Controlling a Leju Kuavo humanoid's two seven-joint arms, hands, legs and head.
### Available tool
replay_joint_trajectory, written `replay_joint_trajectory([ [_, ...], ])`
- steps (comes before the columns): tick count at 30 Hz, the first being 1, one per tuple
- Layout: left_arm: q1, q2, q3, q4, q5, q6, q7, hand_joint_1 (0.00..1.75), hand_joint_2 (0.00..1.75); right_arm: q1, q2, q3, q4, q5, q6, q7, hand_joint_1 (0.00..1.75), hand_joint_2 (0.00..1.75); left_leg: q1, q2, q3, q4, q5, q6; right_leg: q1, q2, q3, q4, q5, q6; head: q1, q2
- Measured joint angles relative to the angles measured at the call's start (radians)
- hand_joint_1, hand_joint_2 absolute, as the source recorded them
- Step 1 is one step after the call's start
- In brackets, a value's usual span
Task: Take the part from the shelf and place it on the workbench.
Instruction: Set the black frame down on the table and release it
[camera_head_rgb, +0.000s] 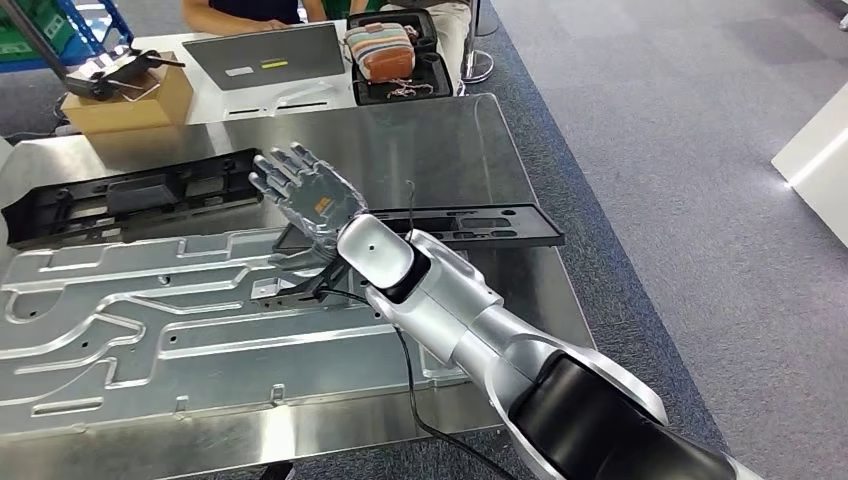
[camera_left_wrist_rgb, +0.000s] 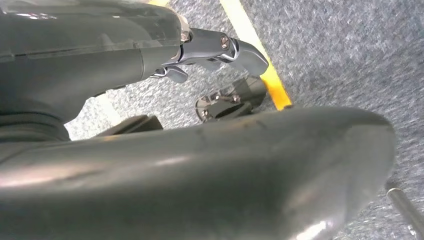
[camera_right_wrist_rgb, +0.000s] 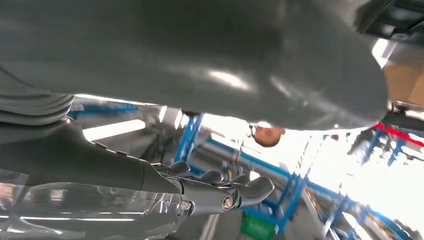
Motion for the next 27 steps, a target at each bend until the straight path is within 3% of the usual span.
replay_joint_trajectory([
  [4, 0.001, 0.001, 0.0, 0.0, -0.01, -0.002, -0.002, 0.0, 0.0, -0.019, -0.013, 0.052, -0.033, 0.0, 0.029, -0.013, 0.0, 0.0, 0.006, 0.001, -0.015, 0.014, -0.011, -0.02, 0.008, 0.004, -0.014, 0.003, 0.005, -0.039, -0.001, 0.0],
  [6, 0.0, 0.001, 0.0, 0.0, -0.015, -0.004, -0.003, 0.0, 0.0, -0.032, -0.02, 0.075, -0.052, -0.001, 0.043, -0.017, 0.0, 0.0, 0.006, 0.0, -0.043, 0.088, -0.07, -0.019, 0.009, 0.003, -0.019, -0.003, 0.014, -0.054, -0.001, 0.0],
  [8, 0.0, 0.001, 0.0, 0.0, -0.018, -0.005, -0.003, 0.0, 0.0, -0.043, -0.031, 0.096, -0.068, -0.004, 0.055, -0.019, 0.0, 0.0, 0.002, -0.001, -0.086, 0.217, -0.142, -0.015, 0.015, 0.002, -0.026, -0.005, 0.021, -0.061, -0.001, 0.0],
  [10, 0.0, 0.001, 0.0, 0.0, -0.02, -0.005, -0.003, 0.0, 0.0, -0.047, -0.044, 0.113, -0.077, -0.006, 0.064, -0.019, 0.0, 0.0, -0.001, -0.001, -0.101, 0.282, -0.162, -0.009, 0.022, 0.002, -0.034, -0.005, 0.029, -0.064, -0.001, 0.0],
  [11, 0.0, 0.001, 0.0, 0.0, -0.021, -0.005, -0.003, 0.0, 0.0, -0.047, -0.049, 0.12, -0.081, -0.007, 0.066, -0.019, 0.0, 0.0, -0.003, -0.001, -0.085, 0.262, -0.146, -0.005, 0.024, 0.003, -0.039, -0.005, 0.034, -0.064, -0.001, 0.0],
  [14, -0.003, 0.001, 0.0, 0.0, -0.026, -0.005, -0.003, 0.0, 0.0, -0.052, -0.061, 0.132, -0.092, -0.013, 0.069, -0.018, 0.0, 0.0, -0.011, -0.005, 0.014, 0.081, -0.068, 0.009, 0.027, 0.007, -0.051, -0.004, 0.049, -0.054, -0.001, 0.0],
  [16, -0.006, 0.0, 0.0, 0.0, -0.027, -0.005, -0.003, 0.0, 0.0, -0.059, -0.068, 0.139, -0.097, -0.018, 0.067, -0.016, 0.0, 0.0, -0.017, -0.01, 0.038, 0.02, -0.053, 0.014, 0.028, 0.008, -0.06, -0.006, 0.064, -0.041, -0.001, 0.0],
  [18, -0.006, -0.001, 0.0, 0.0, -0.028, -0.006, -0.003, 0.0, 0.0, -0.061, -0.075, 0.148, -0.099, -0.022, 0.065, -0.012, 0.0, 0.0, -0.017, -0.011, 0.03, 0.013, -0.042, 0.022, 0.029, 0.007, -0.067, -0.014, 0.08, -0.027, -0.001, 0.0],
  [20, -0.006, -0.001, 0.0, 0.0, -0.028, -0.006, -0.003, 0.0, 0.0, -0.062, -0.085, 0.155, -0.102, -0.025, 0.062, -0.009, 0.0, 0.0, -0.015, -0.007, 0.017, 0.004, -0.021, 0.037, 0.028, 0.004, -0.078, 0.002, 0.055, -0.016, -0.001, 0.0],
  [21, -0.007, -0.002, 0.0, 0.0, -0.028, -0.007, -0.003, 0.0, 0.0, -0.063, -0.089, 0.157, -0.104, -0.027, 0.06, -0.008, 0.0, 0.0, -0.015, -0.005, 0.009, -0.001, -0.009, 0.046, 0.028, 0.003, -0.091, 0.037, 0.018, -0.013, -0.001, 0.0],
  [23, -0.009, -0.002, 0.0, 0.0, -0.028, -0.008, -0.004, 0.0, 0.0, -0.063, -0.097, 0.162, -0.106, -0.031, 0.059, -0.005, 0.0, 0.0, -0.022, -0.003, -0.01, 0.0, 0.008, 0.059, 0.027, 0.002, -0.123, 0.159, -0.073, -0.012, -0.001, 0.0],
  [24, -0.009, -0.002, 0.0, 0.0, -0.028, -0.009, -0.004, 0.0, 0.0, -0.062, -0.1, 0.166, -0.107, -0.034, 0.059, -0.004, 0.0, 0.0, -0.026, -0.002, -0.02, 0.001, 0.015, 0.062, 0.028, 0.002, -0.134, 0.218, -0.101, -0.012, -0.001, 0.0],
  [25, -0.009, -0.002, 0.0, 0.0, -0.028, -0.009, -0.004, 0.0, 0.0, -0.061, -0.103, 0.17, -0.107, -0.036, 0.058, -0.003, 0.0, 0.0, -0.03, -0.001, -0.03, 0.002, 0.022, 0.064, 0.028, 0.002, -0.132, 0.25, -0.11, -0.015, -0.001, 0.0],
  [26, -0.009, -0.002, 0.0, 0.0, -0.028, -0.009, -0.004, 0.0, 0.0, -0.061, -0.107, 0.174, -0.107, -0.038, 0.058, -0.002, 0.0, 0.0, -0.033, -0.001, -0.038, 0.003, 0.027, 0.066, 0.03, 0.001, -0.113, 0.246, -0.101, -0.019, -0.001, 0.0],
  [27, -0.01, -0.003, 0.0, 0.0, -0.029, -0.009, -0.004, 0.0, 0.0, -0.06, -0.109, 0.177, -0.107, -0.039, 0.056, -0.001, 0.0, 0.0, -0.037, -0.001, -0.045, 0.004, 0.032, 0.067, 0.033, 0.002, -0.076, 0.205, -0.08, -0.026, -0.001, 0.0],
])
